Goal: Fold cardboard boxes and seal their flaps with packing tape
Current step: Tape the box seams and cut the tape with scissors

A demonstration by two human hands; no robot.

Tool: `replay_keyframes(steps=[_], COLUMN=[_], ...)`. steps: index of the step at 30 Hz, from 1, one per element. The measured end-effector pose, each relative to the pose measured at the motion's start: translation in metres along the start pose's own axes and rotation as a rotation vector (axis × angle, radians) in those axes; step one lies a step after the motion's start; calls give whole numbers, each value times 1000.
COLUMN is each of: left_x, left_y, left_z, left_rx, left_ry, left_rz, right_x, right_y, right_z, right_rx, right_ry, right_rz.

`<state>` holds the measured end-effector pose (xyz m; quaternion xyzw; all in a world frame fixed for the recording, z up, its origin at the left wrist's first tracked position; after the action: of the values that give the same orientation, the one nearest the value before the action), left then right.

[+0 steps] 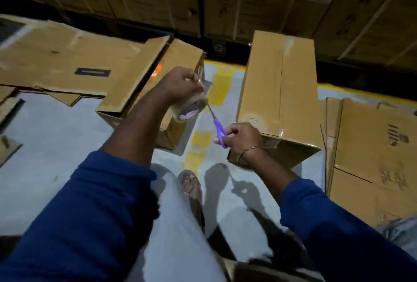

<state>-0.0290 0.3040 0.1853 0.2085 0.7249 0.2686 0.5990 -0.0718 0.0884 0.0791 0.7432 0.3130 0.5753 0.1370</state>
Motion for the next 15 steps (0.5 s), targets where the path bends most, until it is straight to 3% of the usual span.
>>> replay_keyframes(steps=[5, 8, 11, 15], left_x=[-38, -36, -17, 45], left_y=[90, 139, 172, 211], left_z=[-97, -170, -253, -358], left_rx=[-132, -130, -113, -254], left_ry=[-22, 8, 79, 265], left_rz=[-131, -178, -186, -306], right_x=[81, 143, 200, 252], right_y=[32, 31, 4, -55], right_z=[-31, -66, -115, -190], right_rx=[-56, -51, 30, 176], right_ry=[151, 302, 486, 667], right_rz=[-100, -233, -213, -151])
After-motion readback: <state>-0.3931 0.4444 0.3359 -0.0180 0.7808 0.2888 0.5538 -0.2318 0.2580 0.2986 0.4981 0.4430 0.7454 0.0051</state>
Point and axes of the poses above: each hand's wrist, its own z-axis towards the middle knuckle, its own y-axis out of the back of the hand, x = y × z, the point moved 10 cm from there along z, towards the middle knuckle, and after that the axes turned 2 degrees about -y, right-handed, at the moved point
